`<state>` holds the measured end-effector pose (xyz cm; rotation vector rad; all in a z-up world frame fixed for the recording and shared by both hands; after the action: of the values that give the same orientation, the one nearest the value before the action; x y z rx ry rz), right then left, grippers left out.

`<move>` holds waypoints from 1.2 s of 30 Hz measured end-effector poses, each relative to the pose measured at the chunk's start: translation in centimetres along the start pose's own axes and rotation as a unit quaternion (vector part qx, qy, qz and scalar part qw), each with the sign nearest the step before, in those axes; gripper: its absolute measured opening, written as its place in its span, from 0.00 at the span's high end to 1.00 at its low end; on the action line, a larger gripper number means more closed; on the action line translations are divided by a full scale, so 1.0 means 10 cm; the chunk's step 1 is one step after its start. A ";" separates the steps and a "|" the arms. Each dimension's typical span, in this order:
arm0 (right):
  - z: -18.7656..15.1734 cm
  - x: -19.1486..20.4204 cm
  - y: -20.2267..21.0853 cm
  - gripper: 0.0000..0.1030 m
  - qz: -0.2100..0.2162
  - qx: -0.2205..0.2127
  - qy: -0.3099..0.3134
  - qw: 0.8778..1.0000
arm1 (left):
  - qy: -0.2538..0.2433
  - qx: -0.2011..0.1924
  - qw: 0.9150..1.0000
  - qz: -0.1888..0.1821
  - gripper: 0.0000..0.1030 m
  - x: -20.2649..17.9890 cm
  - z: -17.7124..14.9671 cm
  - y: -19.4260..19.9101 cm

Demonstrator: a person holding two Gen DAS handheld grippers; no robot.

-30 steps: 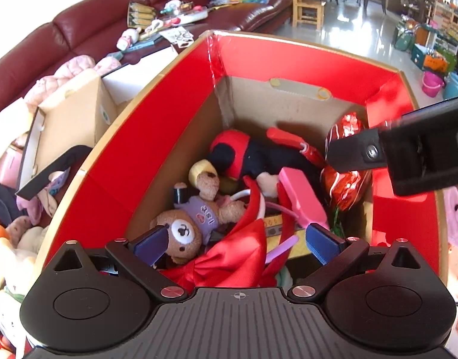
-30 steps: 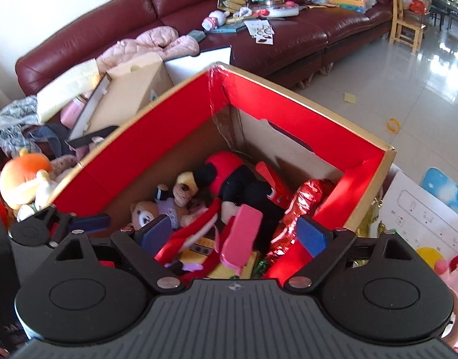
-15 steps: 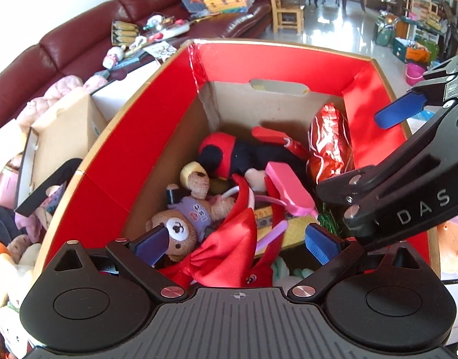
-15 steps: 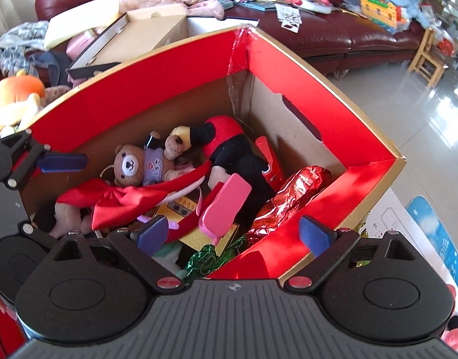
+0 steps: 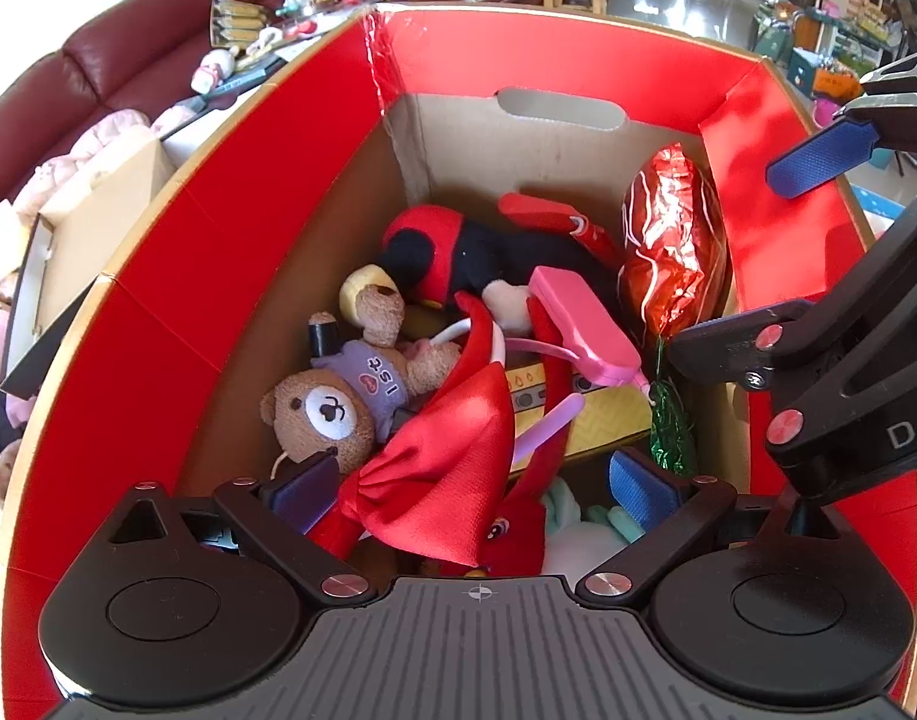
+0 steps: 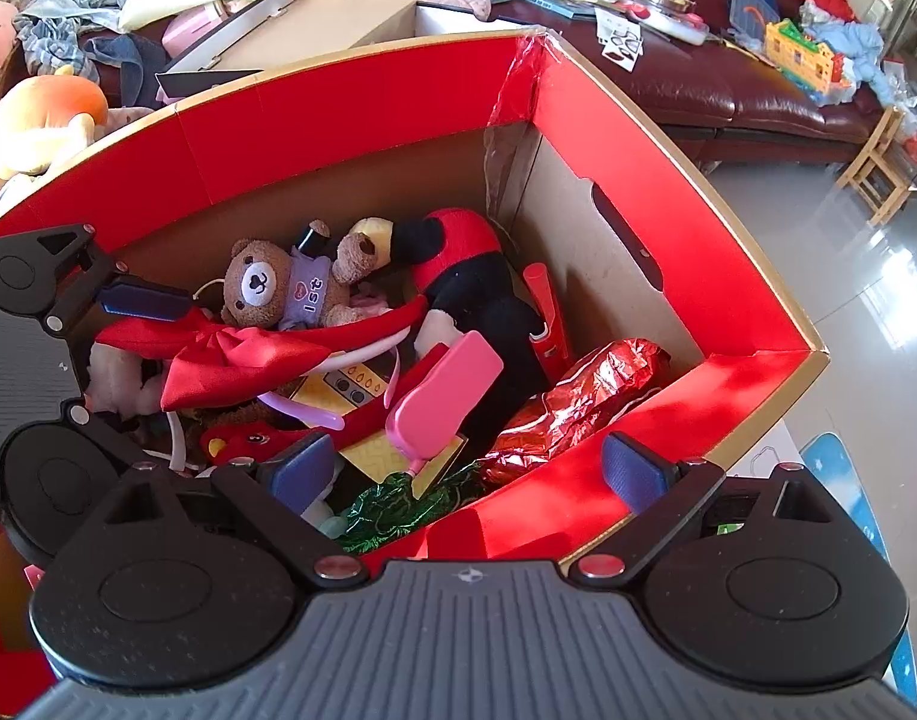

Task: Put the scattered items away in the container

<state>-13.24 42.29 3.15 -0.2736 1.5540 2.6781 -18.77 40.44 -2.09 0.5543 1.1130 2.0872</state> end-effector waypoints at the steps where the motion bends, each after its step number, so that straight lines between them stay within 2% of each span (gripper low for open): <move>1: 0.00 0.00 -0.01 0.06 0.000 0.001 -0.001 1.000 | 0.000 0.001 1.000 0.000 0.01 0.00 0.00 -0.01; 8: 0.00 0.08 -0.11 0.06 0.007 0.010 0.013 1.000 | -0.008 0.009 1.000 -0.003 0.01 -0.04 -0.03 -0.10; 17: -0.05 0.10 -0.24 0.05 -0.010 0.023 0.043 0.999 | -0.023 0.015 1.000 -0.009 0.01 -0.07 -0.05 -0.17; 29: -0.05 0.11 -0.43 0.04 -0.029 0.032 0.061 0.997 | -0.022 0.035 0.999 0.009 0.02 0.05 -0.05 -0.30; 36: -0.05 0.10 -0.42 0.03 -0.024 0.028 0.062 0.997 | -0.028 0.043 0.999 0.015 0.02 0.05 -0.07 -0.35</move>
<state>-13.69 43.91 -0.85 -0.4781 1.6295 2.6232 -18.25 41.83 -5.35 0.6703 1.1732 2.0446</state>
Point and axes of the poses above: each gripper's, at about its wrist camera, not at the fingertips, and y roughly against the way its jaws point, x to its left, z to its top, the point moved 8 cm from there along -y, roughly the way its jaws point, and after that the axes turned 7 degrees about y, right-handed, at the moved point
